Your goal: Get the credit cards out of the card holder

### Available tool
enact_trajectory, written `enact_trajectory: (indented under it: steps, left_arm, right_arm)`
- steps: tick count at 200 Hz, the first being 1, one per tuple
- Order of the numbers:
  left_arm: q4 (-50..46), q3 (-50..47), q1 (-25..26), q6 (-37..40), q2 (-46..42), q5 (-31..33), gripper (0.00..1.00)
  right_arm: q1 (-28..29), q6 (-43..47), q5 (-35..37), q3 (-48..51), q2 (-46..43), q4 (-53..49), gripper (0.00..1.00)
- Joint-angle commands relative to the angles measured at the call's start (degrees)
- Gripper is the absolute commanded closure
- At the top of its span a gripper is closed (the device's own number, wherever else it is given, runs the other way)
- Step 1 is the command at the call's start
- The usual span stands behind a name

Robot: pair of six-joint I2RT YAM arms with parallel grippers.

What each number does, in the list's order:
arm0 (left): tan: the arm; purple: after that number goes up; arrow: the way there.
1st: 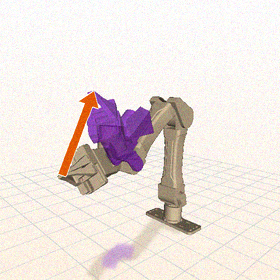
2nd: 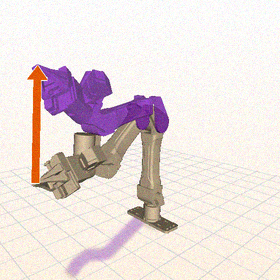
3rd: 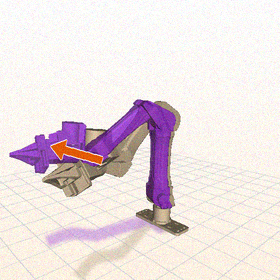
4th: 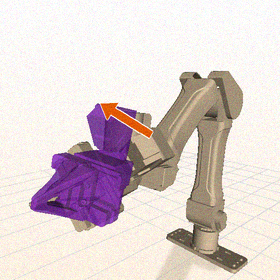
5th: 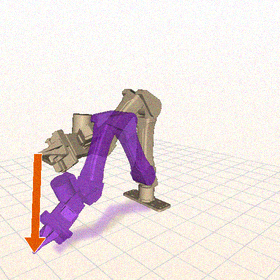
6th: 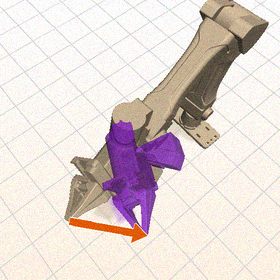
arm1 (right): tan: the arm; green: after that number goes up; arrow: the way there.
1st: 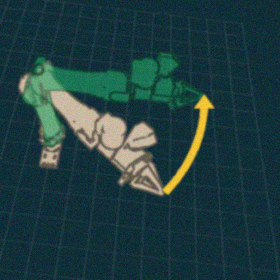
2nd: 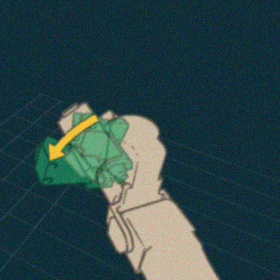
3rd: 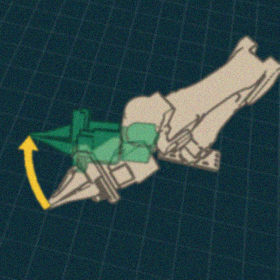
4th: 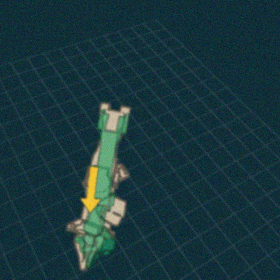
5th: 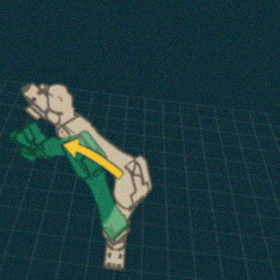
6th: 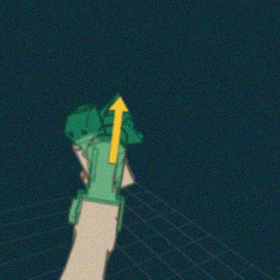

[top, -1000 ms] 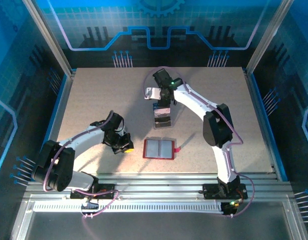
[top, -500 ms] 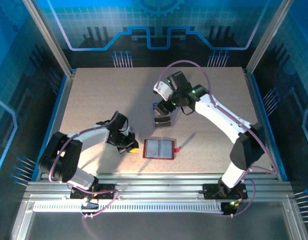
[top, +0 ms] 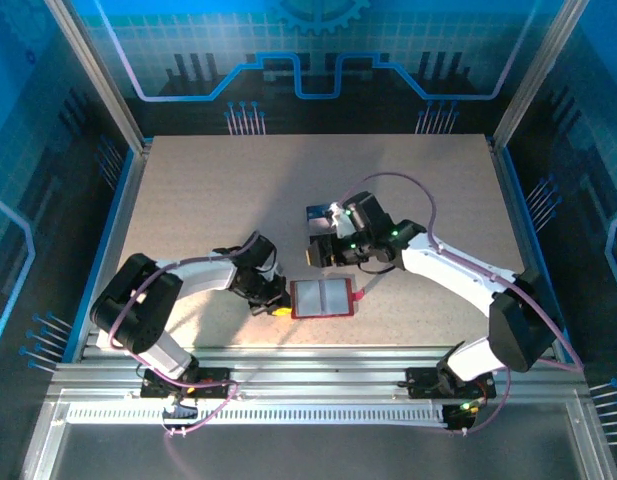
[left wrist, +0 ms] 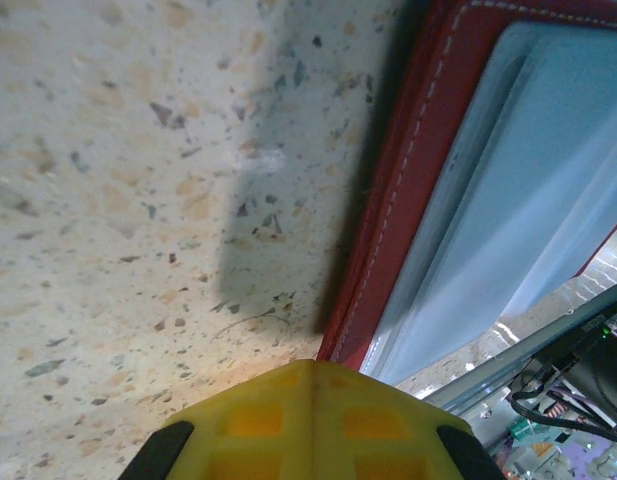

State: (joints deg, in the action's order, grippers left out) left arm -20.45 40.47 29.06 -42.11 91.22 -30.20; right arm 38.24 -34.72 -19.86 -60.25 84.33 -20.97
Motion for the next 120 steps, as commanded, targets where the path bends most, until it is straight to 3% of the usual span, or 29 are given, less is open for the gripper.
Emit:
enact_trajectory:
  steps: [1,38,94,120]
  left_arm:
    - [-0.75,1.17,0.37,-1.14,-1.99,1.52,1.0]
    - [-0.46,1.36,0.1,-2.1,-4.69,3.62,1.0]
    - [6.12,0.01,0.11,-5.18,-3.5,1.44,1.0]
    - [7.21,-0.29,0.06,-5.0,-1.51,0.88,1.0]
  right_arm:
    - [2.66,-9.86,-4.45,0.37,2.66,3.75,0.45]
    - [6.85,-16.45,-6.16,-0.25,9.4,4.28,0.5]
    - [8.49,-16.93,-4.16,-0.13,15.36,2.05,0.83]
    - [8.45,-16.96,-3.55,0.1,16.26,1.98,0.87]
